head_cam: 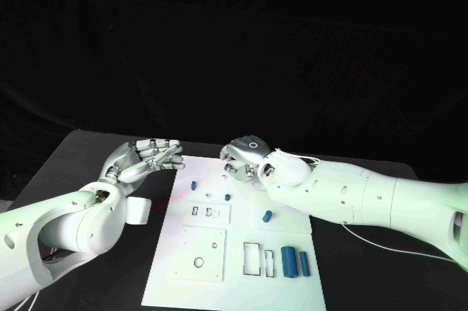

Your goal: Assemble the parts on the task board

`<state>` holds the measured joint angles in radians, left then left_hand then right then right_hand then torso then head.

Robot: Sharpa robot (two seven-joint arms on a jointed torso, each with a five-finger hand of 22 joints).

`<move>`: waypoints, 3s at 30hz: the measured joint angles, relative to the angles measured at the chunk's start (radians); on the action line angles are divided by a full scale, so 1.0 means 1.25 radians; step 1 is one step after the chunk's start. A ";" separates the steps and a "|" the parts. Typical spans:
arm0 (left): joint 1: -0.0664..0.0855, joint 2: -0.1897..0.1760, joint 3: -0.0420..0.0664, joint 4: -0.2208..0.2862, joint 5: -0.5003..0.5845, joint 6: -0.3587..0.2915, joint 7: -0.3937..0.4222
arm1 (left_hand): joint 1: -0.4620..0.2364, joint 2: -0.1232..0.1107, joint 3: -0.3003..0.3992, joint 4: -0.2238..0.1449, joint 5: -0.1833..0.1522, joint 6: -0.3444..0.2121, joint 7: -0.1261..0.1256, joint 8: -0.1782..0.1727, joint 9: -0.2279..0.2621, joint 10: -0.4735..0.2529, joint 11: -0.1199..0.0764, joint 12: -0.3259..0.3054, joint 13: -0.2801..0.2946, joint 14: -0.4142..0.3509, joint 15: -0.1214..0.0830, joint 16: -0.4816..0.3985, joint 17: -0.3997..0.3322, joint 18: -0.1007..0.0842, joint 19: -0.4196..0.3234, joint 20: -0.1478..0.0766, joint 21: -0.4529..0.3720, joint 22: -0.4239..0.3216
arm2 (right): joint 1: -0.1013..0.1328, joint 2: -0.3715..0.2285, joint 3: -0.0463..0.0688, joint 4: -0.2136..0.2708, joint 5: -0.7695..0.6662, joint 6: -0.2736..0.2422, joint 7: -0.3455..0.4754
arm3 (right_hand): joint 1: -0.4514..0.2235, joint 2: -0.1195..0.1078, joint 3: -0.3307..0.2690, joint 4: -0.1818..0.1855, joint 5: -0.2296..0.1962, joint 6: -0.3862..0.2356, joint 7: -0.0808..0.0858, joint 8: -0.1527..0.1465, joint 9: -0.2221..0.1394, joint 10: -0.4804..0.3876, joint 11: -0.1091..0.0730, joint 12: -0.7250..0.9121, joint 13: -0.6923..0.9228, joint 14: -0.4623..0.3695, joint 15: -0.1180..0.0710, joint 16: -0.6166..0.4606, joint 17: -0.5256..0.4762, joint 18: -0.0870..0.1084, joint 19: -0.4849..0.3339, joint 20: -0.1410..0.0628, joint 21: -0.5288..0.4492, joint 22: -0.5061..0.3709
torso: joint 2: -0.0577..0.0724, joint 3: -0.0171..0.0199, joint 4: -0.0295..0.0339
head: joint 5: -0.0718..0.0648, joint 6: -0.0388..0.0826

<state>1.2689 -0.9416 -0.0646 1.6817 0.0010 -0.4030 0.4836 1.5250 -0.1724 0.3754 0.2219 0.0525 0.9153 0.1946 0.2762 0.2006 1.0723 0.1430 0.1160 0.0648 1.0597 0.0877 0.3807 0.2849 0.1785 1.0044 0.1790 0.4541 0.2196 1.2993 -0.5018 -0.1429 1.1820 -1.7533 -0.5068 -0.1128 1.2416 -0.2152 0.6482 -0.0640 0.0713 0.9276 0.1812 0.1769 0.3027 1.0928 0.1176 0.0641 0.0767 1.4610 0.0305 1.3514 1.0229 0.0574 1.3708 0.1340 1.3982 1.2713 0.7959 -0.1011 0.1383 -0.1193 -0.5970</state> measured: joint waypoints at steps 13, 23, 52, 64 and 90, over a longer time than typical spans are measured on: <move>0.000 -0.001 0.000 -0.001 0.000 0.001 -0.001 | 0.000 0.000 0.000 0.000 0.000 0.000 0.000 0.000 0.000 0.000 0.000 -0.004 0.000 0.000 0.000 0.000 0.000 0.000 0.000 0.000 0.000 0.000 | 0.000 -0.025 0.003 0.030 0.001 -0.003 -0.001 | 0.005 -0.005 -0.030 0.014 -0.003 -0.010 0.003 -0.009 -0.001 -0.038 0.006 0.000 -0.008 -0.003 0.003 -0.008 -0.019 0.010 -0.013 0.007 -0.021 -0.025 | 0.000 -0.0001 -0.0002 | -0.002 0.001; 0.000 -0.006 0.000 -0.005 0.000 0.002 -0.003 | 0.000 0.000 0.000 0.000 0.000 0.000 0.000 -0.005 0.000 0.000 0.000 -0.004 0.000 0.000 0.000 0.000 0.001 0.000 0.000 0.000 0.000 0.000 | 0.012 -0.194 0.045 0.176 0.074 -0.020 0.000 | -0.015 -0.026 -0.072 0.052 0.035 0.003 0.000 -0.009 0.000 0.055 -0.008 0.041 0.008 0.002 -0.002 0.011 0.016 0.010 0.014 -0.001 -0.002 0.013 | -0.005 0.0049 -0.0116 | -0.005 0.008; 0.000 0.005 0.000 -0.024 0.001 0.019 -0.011 | -0.003 -0.003 0.004 0.000 0.000 0.000 0.000 -0.005 -0.001 0.000 0.000 -0.012 0.000 0.000 0.000 -0.009 0.002 0.000 -0.003 0.003 0.000 0.000 | 0.005 -0.263 0.038 0.180 0.275 0.103 -0.050 | 0.129 0.016 -0.457 0.281 0.122 -0.102 -0.014 0.115 0.064 0.255 -0.033 1.040 0.982 0.003 -0.026 0.148 0.229 -0.016 0.075 -0.023 0.085 0.029 | -0.010 0.0345 -0.0395 | 0.001 0.004; 0.000 0.007 -0.001 -0.024 0.001 0.020 -0.013 | -0.003 -0.003 0.005 0.000 0.000 0.000 0.000 -0.005 -0.001 0.000 0.000 -0.012 0.000 0.000 0.000 -0.009 0.002 0.000 -0.003 0.003 0.000 0.000 | -0.010 -0.230 0.036 0.147 0.289 0.110 -0.045 | 0.129 0.016 -0.460 0.283 0.133 -0.109 -0.012 0.130 0.066 0.293 -0.025 1.114 0.985 0.003 -0.020 0.155 0.229 -0.016 0.078 -0.020 0.100 0.029 | -0.007 0.0357 -0.0364 | -0.001 0.002; 0.000 0.005 0.000 -0.031 0.001 0.019 -0.017 | -0.003 -0.003 0.009 -0.004 0.000 0.000 0.000 -0.005 -0.001 0.000 0.000 -0.015 0.000 0.000 0.000 -0.012 0.003 0.000 -0.003 0.003 0.000 0.000 | -0.018 -0.223 0.036 0.126 0.287 0.137 -0.027 | 0.125 0.042 -0.419 0.280 0.206 -0.071 -0.021 0.143 0.061 0.299 -0.031 1.142 0.985 0.003 -0.020 0.158 0.228 -0.028 0.075 -0.017 0.107 0.029 | -0.009 0.0346 -0.0371 | 0.002 -0.006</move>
<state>1.2693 -0.9351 -0.0651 1.6435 0.0025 -0.3793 0.4628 1.5210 -0.1764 0.3866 0.2163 0.0525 0.9154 0.1946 0.2704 0.1991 1.0723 0.1430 0.0977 0.0648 1.0597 0.0877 0.3659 0.2891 0.1784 1.0006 0.1826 0.4540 0.2197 1.2762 -0.7808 -0.0985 1.3394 -1.3948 -0.3353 -0.1463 1.3974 -0.1630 0.1249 0.2856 0.3290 0.8384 0.1550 0.3560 0.3790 1.4669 0.0786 1.4915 1.3080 1.4647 0.0053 1.5490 1.3082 0.0223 1.4641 0.1131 1.5324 1.3074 0.7847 -0.0579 0.0918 -0.1164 -0.6042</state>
